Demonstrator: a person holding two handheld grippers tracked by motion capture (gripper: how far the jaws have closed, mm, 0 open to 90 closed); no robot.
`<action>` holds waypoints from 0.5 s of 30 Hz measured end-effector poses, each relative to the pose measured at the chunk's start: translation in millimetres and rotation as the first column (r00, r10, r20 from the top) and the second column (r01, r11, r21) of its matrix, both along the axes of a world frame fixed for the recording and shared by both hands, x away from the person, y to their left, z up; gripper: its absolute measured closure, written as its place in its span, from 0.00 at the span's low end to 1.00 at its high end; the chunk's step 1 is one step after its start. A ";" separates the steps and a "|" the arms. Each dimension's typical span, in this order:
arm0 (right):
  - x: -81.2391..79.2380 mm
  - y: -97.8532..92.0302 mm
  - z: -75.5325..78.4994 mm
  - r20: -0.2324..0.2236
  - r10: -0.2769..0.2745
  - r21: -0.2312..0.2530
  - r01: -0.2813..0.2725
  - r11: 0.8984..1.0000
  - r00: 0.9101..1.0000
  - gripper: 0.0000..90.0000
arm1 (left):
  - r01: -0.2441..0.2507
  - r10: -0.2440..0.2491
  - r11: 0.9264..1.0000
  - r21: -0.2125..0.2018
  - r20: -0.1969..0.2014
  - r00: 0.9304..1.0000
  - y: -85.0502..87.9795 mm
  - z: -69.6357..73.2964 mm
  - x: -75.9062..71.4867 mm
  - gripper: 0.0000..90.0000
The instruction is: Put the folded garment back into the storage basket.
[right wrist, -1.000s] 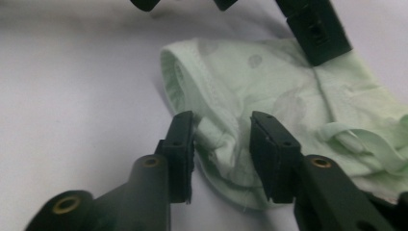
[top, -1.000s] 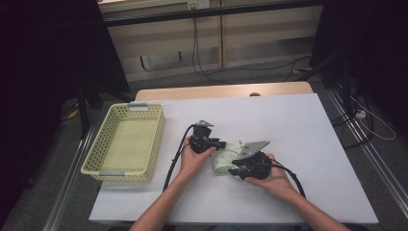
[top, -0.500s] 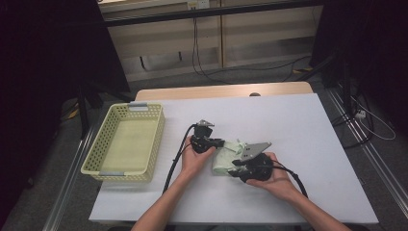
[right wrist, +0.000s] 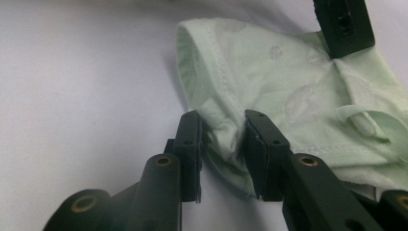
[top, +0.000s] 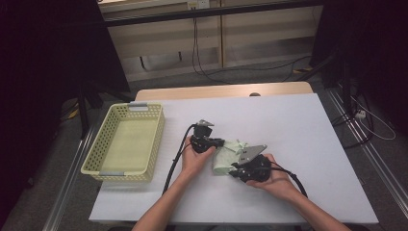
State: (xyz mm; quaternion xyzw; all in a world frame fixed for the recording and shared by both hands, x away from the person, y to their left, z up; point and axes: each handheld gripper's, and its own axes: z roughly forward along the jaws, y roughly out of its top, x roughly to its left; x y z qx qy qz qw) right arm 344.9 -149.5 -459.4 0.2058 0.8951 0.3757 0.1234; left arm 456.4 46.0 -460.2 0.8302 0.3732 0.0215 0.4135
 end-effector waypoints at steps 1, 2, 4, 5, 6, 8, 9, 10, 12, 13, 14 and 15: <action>-0.2 0.1 -0.5 0.011 -0.004 -0.003 0.005 1.000 1.000 0.81 | -0.002 0.002 1.000 -0.001 0.000 1.000 -0.2 0.1 -0.1 0.94; -0.3 0.3 -0.8 0.017 -0.004 -0.004 0.004 1.000 1.000 0.82 | -0.006 0.006 1.000 -0.004 0.001 1.000 -0.6 0.0 -0.3 0.94; 0.0 -0.2 -1.4 0.022 -0.009 -0.002 0.009 1.000 1.000 0.87 | -0.009 0.009 1.000 -0.003 0.001 1.000 -0.9 0.4 -0.6 0.94; 0.3 -0.3 -1.4 0.029 -0.013 -0.005 0.013 1.000 1.000 0.89 | -0.006 0.006 1.000 -0.003 0.003 1.000 -0.7 0.6 -0.5 0.94; 0.4 0.3 -1.0 0.028 -0.015 -0.009 0.015 1.000 0.999 0.90 | -0.005 0.005 1.000 -0.005 0.002 1.000 -0.5 0.7 -0.3 0.94; 0.1 0.7 -0.6 0.028 -0.023 -0.011 0.023 1.000 0.999 0.93 | -0.005 0.005 1.000 -0.011 0.004 1.000 -0.4 0.5 0.0 0.94; -0.1 0.8 -0.5 0.026 -0.025 -0.009 0.025 1.000 0.999 0.93 | -0.004 0.004 1.000 -0.013 0.004 1.000 -0.4 0.5 0.0 0.94; 0.2 0.6 -0.1 0.023 -0.030 -0.008 0.030 1.000 0.999 0.94 | -0.003 0.003 1.000 -0.014 0.005 1.000 -0.2 0.5 0.1 0.94; 0.6 0.9 0.7 0.013 -0.040 -0.002 0.040 0.999 0.999 0.95 | 0.001 -0.001 1.000 -0.017 0.003 1.000 0.5 1.2 0.2 0.94; 0.5 0.9 1.0 0.010 -0.045 0.000 0.045 0.999 0.999 0.95 | -0.001 0.001 1.000 -0.021 0.005 1.000 0.6 1.5 -0.1 0.94; 0.6 0.6 1.3 0.009 -0.043 0.001 0.043 0.999 0.999 0.95 | -0.003 0.003 1.000 -0.026 0.007 1.000 0.7 2.1 -0.5 0.94; 0.3 0.4 2.0 0.004 -0.050 0.008 0.050 0.999 0.999 0.95 | -0.002 0.002 1.000 -0.029 0.010 1.000 1.2 3.3 -0.7 0.94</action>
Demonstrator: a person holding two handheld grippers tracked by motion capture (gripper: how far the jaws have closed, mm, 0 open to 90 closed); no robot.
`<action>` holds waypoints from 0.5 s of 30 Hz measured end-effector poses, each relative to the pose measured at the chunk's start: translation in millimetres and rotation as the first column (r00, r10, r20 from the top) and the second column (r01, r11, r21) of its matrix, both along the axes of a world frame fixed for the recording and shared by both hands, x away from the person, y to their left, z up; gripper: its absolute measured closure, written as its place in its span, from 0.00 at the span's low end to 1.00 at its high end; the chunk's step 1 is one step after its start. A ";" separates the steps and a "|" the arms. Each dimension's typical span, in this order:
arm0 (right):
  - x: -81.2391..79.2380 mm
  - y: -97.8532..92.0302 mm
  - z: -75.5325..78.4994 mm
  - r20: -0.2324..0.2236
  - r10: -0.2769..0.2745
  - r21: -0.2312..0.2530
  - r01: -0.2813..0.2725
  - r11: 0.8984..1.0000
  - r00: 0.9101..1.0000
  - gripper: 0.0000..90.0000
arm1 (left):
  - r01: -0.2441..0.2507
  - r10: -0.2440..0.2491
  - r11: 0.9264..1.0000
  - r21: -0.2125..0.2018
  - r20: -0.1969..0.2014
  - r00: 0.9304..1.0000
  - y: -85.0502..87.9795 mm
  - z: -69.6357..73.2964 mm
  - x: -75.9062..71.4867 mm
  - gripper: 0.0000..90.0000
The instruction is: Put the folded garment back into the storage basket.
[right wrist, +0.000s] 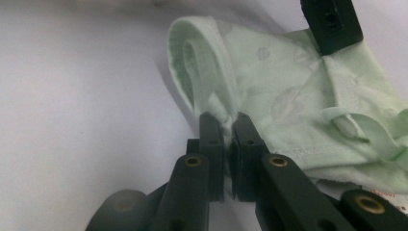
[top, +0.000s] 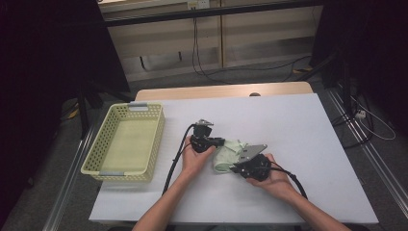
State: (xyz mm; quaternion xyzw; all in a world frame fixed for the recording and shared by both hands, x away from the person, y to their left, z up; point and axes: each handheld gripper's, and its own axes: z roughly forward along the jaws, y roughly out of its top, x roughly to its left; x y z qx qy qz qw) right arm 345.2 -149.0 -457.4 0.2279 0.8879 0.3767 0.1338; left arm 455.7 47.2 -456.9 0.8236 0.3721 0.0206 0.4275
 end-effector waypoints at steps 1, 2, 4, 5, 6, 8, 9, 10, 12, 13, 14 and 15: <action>0.0 -0.5 0.7 -0.004 -0.007 0.010 0.007 1.000 1.000 0.96 | 0.000 0.000 1.000 -0.003 0.006 1.000 0.4 1.0 -0.2 0.94; 0.1 -0.9 1.4 -0.008 -0.012 0.020 0.012 1.000 1.000 0.96 | 0.007 -0.007 1.000 0.000 0.004 1.000 1.2 2.6 -0.2 0.94; 0.3 -1.5 2.5 -0.011 -0.017 0.032 0.017 0.999 1.000 0.96 | 0.005 -0.005 1.000 -0.003 0.013 1.000 2.2 4.6 -0.7 0.94; 0.2 -1.8 2.9 -0.013 -0.019 0.038 0.019 0.999 1.000 0.96 | 0.002 -0.002 1.000 -0.008 0.014 1.000 2.1 5.1 -1.1 0.94; 0.3 -1.9 3.2 -0.014 -0.019 0.044 0.020 0.999 1.000 0.96 | 0.006 -0.006 1.000 -0.009 0.023 1.000 2.6 5.9 -1.4 0.94; 0.2 -2.3 4.7 -0.014 -0.020 0.057 0.021 0.998 1.000 0.96 | 0.007 -0.007 1.000 -0.009 0.030 1.000 3.7 7.8 -1.5 0.94; 0.1 -2.4 5.4 -0.015 -0.022 0.062 0.023 0.998 1.000 0.96 | 0.011 -0.011 1.000 -0.009 0.033 0.999 4.5 9.1 -1.5 0.94; 0.1 -2.5 6.0 -0.013 -0.021 0.065 0.022 0.998 1.000 0.96 | 0.009 -0.009 1.000 -0.013 0.040 0.999 4.7 10.0 -1.7 0.94; 0.3 -2.6 6.9 -0.014 -0.023 0.076 0.024 0.997 1.000 0.96 | 0.016 -0.016 1.000 -0.013 0.044 0.999 5.2 12.7 -1.8 0.94; 0.4 -2.7 7.4 -0.013 -0.023 0.075 0.024 0.997 1.000 0.96 | 0.018 -0.017 1.000 -0.016 0.048 0.999 5.3 13.9 -2.0 0.94; 0.3 -2.5 7.7 -0.011 -0.026 0.077 0.026 0.997 1.000 0.96 | 0.020 -0.019 1.000 -0.016 0.052 0.998 5.5 15.0 -2.0 0.94; 0.4 -2.5 7.9 -0.011 -0.024 0.080 0.025 0.996 1.000 0.96 | 0.021 -0.020 1.000 -0.019 0.056 0.998 5.9 16.0 -2.2 0.94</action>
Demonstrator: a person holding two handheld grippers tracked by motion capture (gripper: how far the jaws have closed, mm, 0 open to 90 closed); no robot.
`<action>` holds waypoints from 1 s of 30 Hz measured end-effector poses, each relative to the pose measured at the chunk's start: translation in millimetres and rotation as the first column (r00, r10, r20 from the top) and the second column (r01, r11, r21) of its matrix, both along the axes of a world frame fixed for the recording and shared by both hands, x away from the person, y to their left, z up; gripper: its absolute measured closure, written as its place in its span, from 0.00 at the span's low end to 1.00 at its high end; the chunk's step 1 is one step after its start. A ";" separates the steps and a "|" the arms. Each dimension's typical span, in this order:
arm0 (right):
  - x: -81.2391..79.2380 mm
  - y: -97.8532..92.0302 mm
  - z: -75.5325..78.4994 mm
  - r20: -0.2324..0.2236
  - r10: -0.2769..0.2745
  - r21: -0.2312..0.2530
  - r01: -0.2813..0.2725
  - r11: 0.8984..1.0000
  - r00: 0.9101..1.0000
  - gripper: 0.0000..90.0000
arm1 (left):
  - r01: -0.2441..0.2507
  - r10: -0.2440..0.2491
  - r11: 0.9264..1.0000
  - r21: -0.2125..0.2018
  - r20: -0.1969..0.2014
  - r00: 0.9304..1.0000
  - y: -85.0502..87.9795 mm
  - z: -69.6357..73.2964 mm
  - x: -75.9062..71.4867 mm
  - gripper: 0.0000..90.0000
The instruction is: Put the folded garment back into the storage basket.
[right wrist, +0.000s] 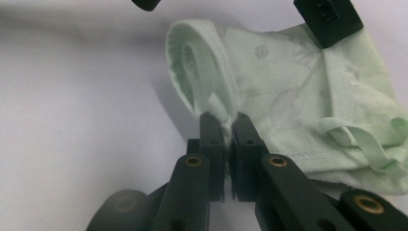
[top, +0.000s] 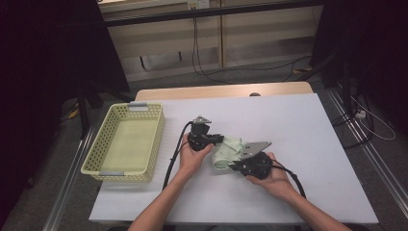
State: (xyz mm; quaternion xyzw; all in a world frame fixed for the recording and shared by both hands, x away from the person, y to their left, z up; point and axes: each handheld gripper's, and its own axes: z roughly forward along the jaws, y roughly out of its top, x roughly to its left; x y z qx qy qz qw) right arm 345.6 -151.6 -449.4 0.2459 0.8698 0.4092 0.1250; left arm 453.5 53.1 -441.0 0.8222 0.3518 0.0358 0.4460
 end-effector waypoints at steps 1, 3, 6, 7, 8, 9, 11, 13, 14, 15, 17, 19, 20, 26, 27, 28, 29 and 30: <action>-0.1 0.2 0.3 -0.003 -0.001 0.005 0.001 1.000 1.000 0.96 | 0.002 -0.002 1.000 -0.003 -0.001 1.000 0.4 1.1 -0.4 0.94; -0.1 0.5 0.9 -0.003 -0.002 0.012 0.002 1.000 1.000 0.96 | 0.001 -0.001 1.000 -0.008 0.002 1.000 1.1 2.3 -1.1 0.94; -0.3 1.4 1.8 -0.002 -0.003 0.019 0.003 1.000 1.000 0.96 | 0.005 -0.005 1.000 -0.008 0.010 1.000 1.8 3.6 -1.6 0.94; -0.5 1.8 2.1 -0.001 -0.001 0.020 0.001 1.000 1.000 0.96 | 0.004 -0.004 1.000 -0.011 0.011 1.000 2.0 4.1 -1.8 0.94; -0.6 2.3 2.4 0.001 -0.002 0.022 0.002 1.000 1.000 0.96 | 0.005 -0.005 1.000 -0.011 0.012 1.000 2.5 4.7 -1.9 0.94; -0.8 2.9 2.9 0.001 -0.001 0.025 0.001 1.000 1.000 0.96 | 0.003 -0.003 1.000 -0.013 0.015 1.000 2.7 5.1 -2.0 0.94; -1.0 3.9 4.2 0.000 -0.003 0.033 0.003 0.999 1.000 0.96 | 0.003 -0.002 1.000 -0.015 0.017 1.000 3.7 6.6 -2.1 0.94; -0.5 4.5 5.1 0.003 0.001 0.035 -0.001 0.999 1.000 0.96 | 0.000 0.000 1.000 -0.021 0.018 1.000 4.5 8.2 -2.6 0.94; -0.5 5.1 5.5 0.003 0.000 0.037 0.000 0.999 1.000 0.96 | 0.002 -0.001 1.000 -0.024 0.020 1.000 5.3 9.2 -2.4 0.94; -0.2 5.6 5.7 0.005 0.001 0.039 -0.001 0.999 1.000 0.96 | 0.002 -0.002 1.000 -0.022 0.023 1.000 6.3 10.4 -2.4 0.94; 0.0 6.4 6.5 0.004 -0.002 0.045 0.002 0.999 1.000 0.96 | 0.001 0.000 1.000 -0.026 0.027 1.000 8.1 12.4 -2.6 0.94; 0.5 7.0 7.7 0.006 -0.001 0.049 0.001 0.999 1.000 0.96 | -0.002 0.003 1.000 -0.025 0.032 0.999 9.8 14.3 -3.1 0.94; 0.7 7.3 8.3 0.007 -0.001 0.050 0.001 0.999 1.000 0.96 | 0.001 0.000 1.000 -0.019 0.035 0.999 11.1 15.3 -3.0 0.94; 1.6 10.2 11.5 0.014 0.001 0.056 -0.001 0.998 1.000 0.96 | -0.006 0.007 1.000 -0.022 0.048 0.999 16.1 20.7 -4.6 0.94; 2.0 10.2 11.8 0.016 0.002 0.057 -0.003 0.998 1.000 0.96 | -0.005 0.006 1.000 -0.020 0.050 0.999 17.0 21.8 -4.8 0.94; 2.1 10.5 12.2 0.016 0.001 0.058 -0.002 0.998 1.000 0.96 | -0.004 0.005 1.000 -0.018 0.054 0.999 17.9 22.7 -4.9 0.94; 2.3 10.8 12.4 0.018 0.003 0.056 -0.004 0.998 1.000 0.96 | -0.009 0.010 1.000 -0.019 0.053 0.999 18.2 23.6 -5.6 0.94; 2.3 11.2 12.7 0.020 0.004 0.056 -0.006 0.998 1.000 0.96 | -0.008 0.009 1.000 -0.019 0.057 0.998 19.0 24.4 -5.7 0.94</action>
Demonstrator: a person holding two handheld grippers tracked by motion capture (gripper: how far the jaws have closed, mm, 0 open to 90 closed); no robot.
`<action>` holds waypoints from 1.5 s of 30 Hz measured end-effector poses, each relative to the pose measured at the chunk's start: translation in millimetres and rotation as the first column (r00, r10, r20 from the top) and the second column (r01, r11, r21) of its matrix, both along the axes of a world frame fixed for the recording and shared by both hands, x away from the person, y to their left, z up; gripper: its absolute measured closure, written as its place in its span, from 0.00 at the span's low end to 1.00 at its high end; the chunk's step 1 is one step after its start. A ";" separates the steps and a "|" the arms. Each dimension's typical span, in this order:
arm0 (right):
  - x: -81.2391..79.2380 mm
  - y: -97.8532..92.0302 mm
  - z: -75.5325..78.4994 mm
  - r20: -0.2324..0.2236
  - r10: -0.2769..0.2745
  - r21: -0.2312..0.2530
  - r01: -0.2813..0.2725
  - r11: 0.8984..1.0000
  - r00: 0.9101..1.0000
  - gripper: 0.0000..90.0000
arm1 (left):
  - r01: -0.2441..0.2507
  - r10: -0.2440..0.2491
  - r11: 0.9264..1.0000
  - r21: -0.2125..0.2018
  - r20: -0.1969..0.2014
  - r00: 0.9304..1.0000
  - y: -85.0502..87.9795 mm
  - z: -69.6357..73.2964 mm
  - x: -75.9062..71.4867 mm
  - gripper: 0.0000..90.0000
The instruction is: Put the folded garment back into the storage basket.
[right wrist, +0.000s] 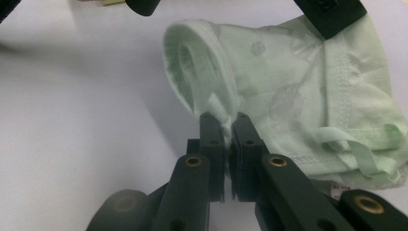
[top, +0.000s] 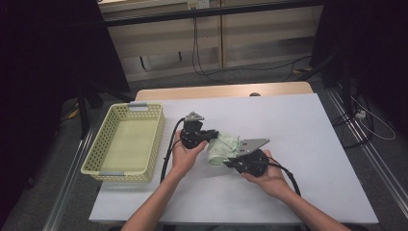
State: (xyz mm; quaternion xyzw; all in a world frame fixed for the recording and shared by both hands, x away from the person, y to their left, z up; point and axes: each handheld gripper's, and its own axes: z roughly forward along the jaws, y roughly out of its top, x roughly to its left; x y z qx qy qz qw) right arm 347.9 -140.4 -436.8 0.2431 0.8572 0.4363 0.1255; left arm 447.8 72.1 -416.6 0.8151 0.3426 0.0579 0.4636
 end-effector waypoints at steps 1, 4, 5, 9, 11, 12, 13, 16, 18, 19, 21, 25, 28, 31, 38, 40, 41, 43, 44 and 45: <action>0.1 0.2 0.4 0.001 0.001 -0.001 -0.001 1.000 1.000 0.96 | 0.001 -0.001 1.000 0.002 0.000 1.000 0.8 1.0 -0.1 0.94; 0.2 1.4 2.3 0.002 0.002 0.002 -0.002 1.000 1.000 0.96 | -0.002 0.002 1.000 0.002 0.005 1.000 2.9 3.3 -0.6 0.94; 0.2 2.1 3.2 0.003 0.002 0.003 -0.002 1.000 1.000 0.96 | -0.004 0.004 1.000 0.001 0.006 1.000 3.6 3.9 -0.6 0.94; 1.0 4.3 6.1 0.011 0.007 0.003 -0.007 1.000 1.000 0.96 | -0.007 0.007 1.000 0.009 0.013 1.000 6.8 5.9 -0.8 0.94; 1.8 5.0 7.1 0.014 0.011 0.003 -0.011 1.000 1.000 0.96 | -0.009 0.009 1.000 0.005 0.016 1.000 8.9 7.4 -1.0 0.94; 2.1 5.5 7.4 0.014 0.013 0.004 -0.013 1.000 1.000 0.96 | -0.014 0.014 1.000 0.002 0.016 1.000 9.8 8.1 -1.2 0.94; 2.3 6.2 7.8 0.013 0.012 0.007 -0.013 1.000 1.000 0.96 | -0.014 0.014 1.000 0.009 0.020 1.000 10.8 9.0 -1.3 0.94; 3.0 8.3 8.3 0.016 0.023 0.000 -0.023 1.000 1.000 0.96 | -0.014 0.014 1.000 0.012 0.025 1.000 12.6 10.4 -2.4 0.94; 3.2 9.9 9.0 0.015 0.022 0.006 -0.023 1.000 1.000 0.96 | -0.017 0.017 1.000 0.012 0.029 0.999 15.0 12.3 -2.9 0.94; 3.6 10.4 9.6 0.017 0.024 0.006 -0.024 1.000 1.000 0.96 | -0.020 0.019 1.000 0.011 0.029 0.999 16.3 13.7 -3.2 0.94; 4.7 11.6 11.4 0.021 0.024 0.011 -0.024 1.000 0.999 0.96 | -0.024 0.024 1.000 0.001 0.036 0.999 19.4 16.1 -3.6 0.94; 7.1 15.4 14.7 0.027 0.030 0.016 -0.031 0.999 0.999 0.96 | -0.037 0.037 0.999 0.005 0.049 0.998 25.9 20.1 -4.8 0.94; 8.7 19.4 16.2 0.028 0.038 0.017 -0.039 0.999 0.999 0.96 | -0.045 0.045 0.999 0.000 0.053 0.998 30.8 21.3 -5.3 0.94; 10.1 23.3 17.8 0.031 0.045 0.027 -0.046 0.999 0.999 0.96 | -0.054 0.054 0.999 -0.007 0.057 0.997 35.4 25.5 -6.1 0.94; 13.5 31.0 25.9 0.047 0.057 0.039 -0.059 0.997 0.997 0.96 | -0.073 0.075 0.997 -0.020 0.070 0.995 44.6 34.3 -6.3 0.94; 14.5 32.9 27.8 0.052 0.062 0.038 -0.064 0.997 0.997 0.96 | -0.079 0.079 0.997 -0.011 0.077 0.994 46.1 36.1 -6.5 0.94; 14.8 33.8 28.4 0.053 0.062 0.040 -0.065 0.997 0.997 0.96 | -0.078 0.078 0.997 -0.003 0.081 0.994 46.7 37.3 -6.6 0.94; 15.1 35.8 28.7 0.053 0.062 0.044 -0.064 0.997 0.997 0.96 | -0.083 0.083 0.997 -0.009 0.079 0.993 47.5 39.0 -6.9 0.94; 15.0 36.7 28.6 0.053 0.062 0.048 -0.065 0.997 0.997 0.96 | -0.081 0.081 0.997 -0.010 0.081 0.993 48.3 40.2 -6.8 0.94; 14.9 37.5 28.6 0.054 0.063 0.052 -0.066 0.996 0.997 0.96 | -0.078 0.079 0.997 -0.012 0.083 0.993 49.3 41.5 -6.8 0.94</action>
